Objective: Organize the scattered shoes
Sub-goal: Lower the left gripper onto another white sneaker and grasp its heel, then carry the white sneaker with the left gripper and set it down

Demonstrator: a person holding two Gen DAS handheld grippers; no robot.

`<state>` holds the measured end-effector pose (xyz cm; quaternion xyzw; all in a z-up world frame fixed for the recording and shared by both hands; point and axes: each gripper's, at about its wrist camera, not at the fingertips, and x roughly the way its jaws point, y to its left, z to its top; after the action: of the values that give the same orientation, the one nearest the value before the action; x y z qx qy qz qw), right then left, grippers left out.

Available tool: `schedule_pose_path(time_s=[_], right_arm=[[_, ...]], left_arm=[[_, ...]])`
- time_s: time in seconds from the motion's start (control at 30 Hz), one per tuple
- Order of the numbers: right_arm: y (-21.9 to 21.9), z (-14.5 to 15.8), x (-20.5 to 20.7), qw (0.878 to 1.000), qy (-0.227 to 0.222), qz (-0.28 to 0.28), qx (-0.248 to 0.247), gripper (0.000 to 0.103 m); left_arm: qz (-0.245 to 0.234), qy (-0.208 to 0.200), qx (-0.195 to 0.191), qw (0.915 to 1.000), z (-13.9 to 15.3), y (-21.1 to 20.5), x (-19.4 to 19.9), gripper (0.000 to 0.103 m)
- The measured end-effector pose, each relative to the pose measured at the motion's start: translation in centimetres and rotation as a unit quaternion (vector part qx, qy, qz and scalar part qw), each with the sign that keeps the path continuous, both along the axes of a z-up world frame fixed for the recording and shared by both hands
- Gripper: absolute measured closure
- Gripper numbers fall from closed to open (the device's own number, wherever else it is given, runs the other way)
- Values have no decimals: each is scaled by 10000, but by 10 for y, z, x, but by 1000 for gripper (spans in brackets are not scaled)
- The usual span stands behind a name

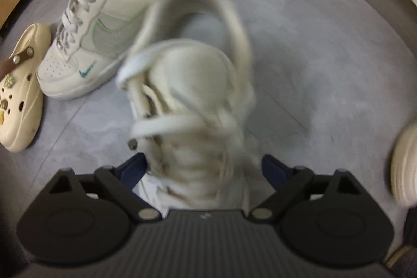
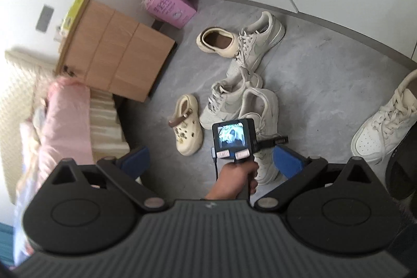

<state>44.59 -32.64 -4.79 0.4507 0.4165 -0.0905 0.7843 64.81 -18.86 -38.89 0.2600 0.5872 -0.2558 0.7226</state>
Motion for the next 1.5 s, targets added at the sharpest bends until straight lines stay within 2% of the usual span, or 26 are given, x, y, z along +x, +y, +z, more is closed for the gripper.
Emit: schedule_pose_path(time_s=[0.07,0.13,0.23,0.3,0.4,0.47,0.5,0.6,0.67,0.77,0.83,0.93,1.03,1.2,1.33,1.5], right_arm=[[7,-1,3,10000,11,61,-59,0],[11,2,7,9997,-52,119,-229,0],[12,10,11,9978,-218,168,-609,0],[6,16,9,9958,-303,164,-846,0],[-2,24,8,9917,-430,157,-1200,0],[-7,30,7,9882,-515,152,-1435,0],[-10,32,6,9864,-550,151,-1542,0],[-14,28,5,9878,-460,198,-1476,0],[-18,20,3,9919,-320,301,-1192,0],[-19,11,4,9939,-49,518,-976,0],[-20,6,4,9942,115,734,-776,0],[-17,9,-3,9926,73,969,-726,0],[-16,18,-21,9944,6,634,-840,0],[-22,31,-39,9974,-189,141,-680,0],[-26,31,-42,9944,22,209,-1034,0],[-28,20,-25,9955,106,376,-865,0]], left_arm=[[153,142,-120,9997,6,9,-6,8],[293,286,-34,9992,20,17,-15,8],[283,301,176,9990,56,19,-30,7],[313,343,172,9988,77,21,-36,5],[283,322,48,9991,132,31,-56,3],[195,148,17,9997,177,36,-72,0],[216,106,-2,9997,189,36,-75,0],[346,45,-157,9993,226,42,-77,0],[376,51,-216,9990,250,51,-79,0],[761,-80,-505,9958,281,73,-83,0],[996,-18,-841,9915,294,82,-82,0],[1101,-101,-1024,9886,306,85,-87,0],[1110,-179,-1183,9866,320,85,-99,0],[1434,-36,-1828,9726,344,85,-100,0],[1498,-208,-1639,9748,346,82,-98,0],[1609,-227,-1406,9766,342,86,-100,0]])
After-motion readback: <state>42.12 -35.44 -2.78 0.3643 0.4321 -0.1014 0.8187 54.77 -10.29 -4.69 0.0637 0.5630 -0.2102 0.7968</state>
